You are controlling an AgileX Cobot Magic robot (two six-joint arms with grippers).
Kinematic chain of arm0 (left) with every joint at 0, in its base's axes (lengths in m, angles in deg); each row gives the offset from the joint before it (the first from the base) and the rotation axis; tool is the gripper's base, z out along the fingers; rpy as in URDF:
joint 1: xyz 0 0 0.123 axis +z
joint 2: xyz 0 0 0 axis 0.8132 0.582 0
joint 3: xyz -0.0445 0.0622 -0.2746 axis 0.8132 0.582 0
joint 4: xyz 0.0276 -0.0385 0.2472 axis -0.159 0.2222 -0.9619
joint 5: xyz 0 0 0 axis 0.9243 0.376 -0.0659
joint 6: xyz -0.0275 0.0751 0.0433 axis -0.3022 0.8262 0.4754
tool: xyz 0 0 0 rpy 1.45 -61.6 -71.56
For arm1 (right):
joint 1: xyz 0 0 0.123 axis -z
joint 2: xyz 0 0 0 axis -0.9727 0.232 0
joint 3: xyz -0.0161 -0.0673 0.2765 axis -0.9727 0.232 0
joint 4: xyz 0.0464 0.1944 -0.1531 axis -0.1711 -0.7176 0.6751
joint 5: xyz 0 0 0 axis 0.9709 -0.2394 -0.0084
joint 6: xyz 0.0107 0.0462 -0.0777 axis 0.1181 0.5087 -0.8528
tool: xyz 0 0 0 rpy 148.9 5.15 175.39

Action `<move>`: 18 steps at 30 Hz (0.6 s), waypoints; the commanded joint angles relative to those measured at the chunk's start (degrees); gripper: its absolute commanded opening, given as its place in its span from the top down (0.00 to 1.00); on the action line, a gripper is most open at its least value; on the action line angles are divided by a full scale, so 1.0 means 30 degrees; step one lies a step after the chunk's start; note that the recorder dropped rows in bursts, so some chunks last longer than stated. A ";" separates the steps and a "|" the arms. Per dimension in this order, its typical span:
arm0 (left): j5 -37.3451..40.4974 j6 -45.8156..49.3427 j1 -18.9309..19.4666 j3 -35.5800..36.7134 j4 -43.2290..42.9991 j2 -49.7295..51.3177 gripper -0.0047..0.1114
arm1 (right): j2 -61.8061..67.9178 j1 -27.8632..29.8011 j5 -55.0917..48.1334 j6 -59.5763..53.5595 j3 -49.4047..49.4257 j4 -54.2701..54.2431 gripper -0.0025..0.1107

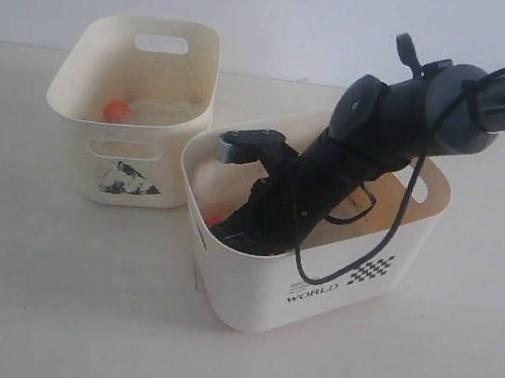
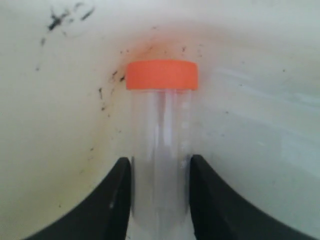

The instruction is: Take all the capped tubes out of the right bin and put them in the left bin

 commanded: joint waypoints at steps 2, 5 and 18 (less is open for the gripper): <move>-0.0003 -0.0182 0.0005 -0.0069 -0.0043 0.0009 0.92 | 0.0513 0.0082 -0.0588 0.0830 -0.0413 0.2543 0.78; -0.0003 -0.0182 0.0005 -0.0069 -0.0043 0.0009 0.92 | 0.0513 0.0082 -0.0696 0.1681 -0.0755 0.3675 0.83; -0.0003 -0.0182 0.0005 -0.0069 -0.0043 0.0009 0.92 | -0.0977 0.0118 -0.1687 0.2906 -0.1115 0.6750 0.98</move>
